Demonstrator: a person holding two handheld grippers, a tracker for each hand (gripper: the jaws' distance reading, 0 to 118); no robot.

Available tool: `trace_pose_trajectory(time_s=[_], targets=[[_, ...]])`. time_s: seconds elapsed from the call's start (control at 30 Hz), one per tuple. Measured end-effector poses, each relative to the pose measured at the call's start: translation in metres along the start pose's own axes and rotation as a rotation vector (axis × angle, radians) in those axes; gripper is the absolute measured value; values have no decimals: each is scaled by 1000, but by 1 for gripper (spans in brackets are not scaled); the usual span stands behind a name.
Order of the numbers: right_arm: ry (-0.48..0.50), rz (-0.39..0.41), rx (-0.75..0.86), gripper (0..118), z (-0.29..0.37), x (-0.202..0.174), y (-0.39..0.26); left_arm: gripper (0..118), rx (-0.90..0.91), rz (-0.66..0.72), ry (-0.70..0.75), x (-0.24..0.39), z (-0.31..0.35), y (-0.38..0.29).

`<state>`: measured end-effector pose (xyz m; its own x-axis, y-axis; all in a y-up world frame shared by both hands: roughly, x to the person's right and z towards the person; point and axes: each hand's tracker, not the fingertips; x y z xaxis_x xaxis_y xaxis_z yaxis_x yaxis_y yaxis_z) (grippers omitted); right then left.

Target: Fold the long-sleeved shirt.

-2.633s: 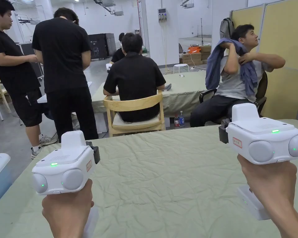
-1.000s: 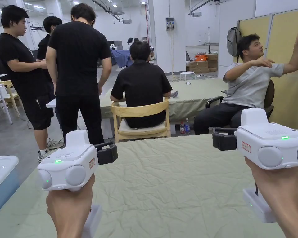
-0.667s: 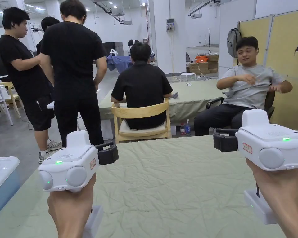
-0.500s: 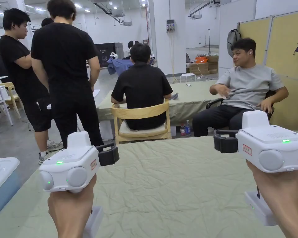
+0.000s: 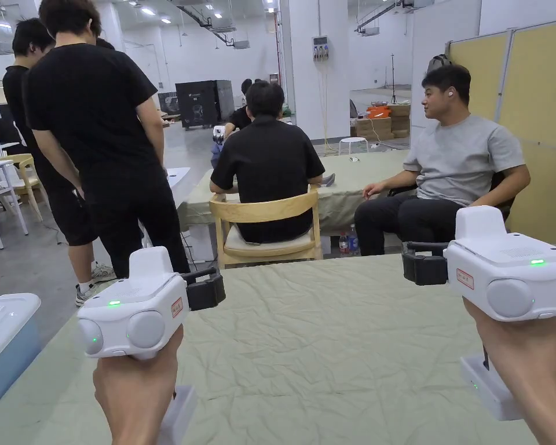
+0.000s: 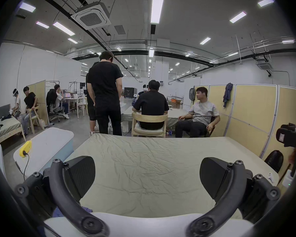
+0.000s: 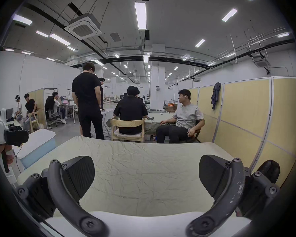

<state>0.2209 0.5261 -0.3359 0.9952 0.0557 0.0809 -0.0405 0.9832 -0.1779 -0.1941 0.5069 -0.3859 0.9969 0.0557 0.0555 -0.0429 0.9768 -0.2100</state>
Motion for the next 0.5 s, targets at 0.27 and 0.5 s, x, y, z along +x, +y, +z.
trace_pose_trajectory(time_s=[0.27,0.5], targets=[[-2,-4,-8,118,-1,0,0,118,-8,-8,-2,-1,-1,-3],[-1,16,-15,118,-3,-6,0,118,-13,-5,-10,0,-3,-4]])
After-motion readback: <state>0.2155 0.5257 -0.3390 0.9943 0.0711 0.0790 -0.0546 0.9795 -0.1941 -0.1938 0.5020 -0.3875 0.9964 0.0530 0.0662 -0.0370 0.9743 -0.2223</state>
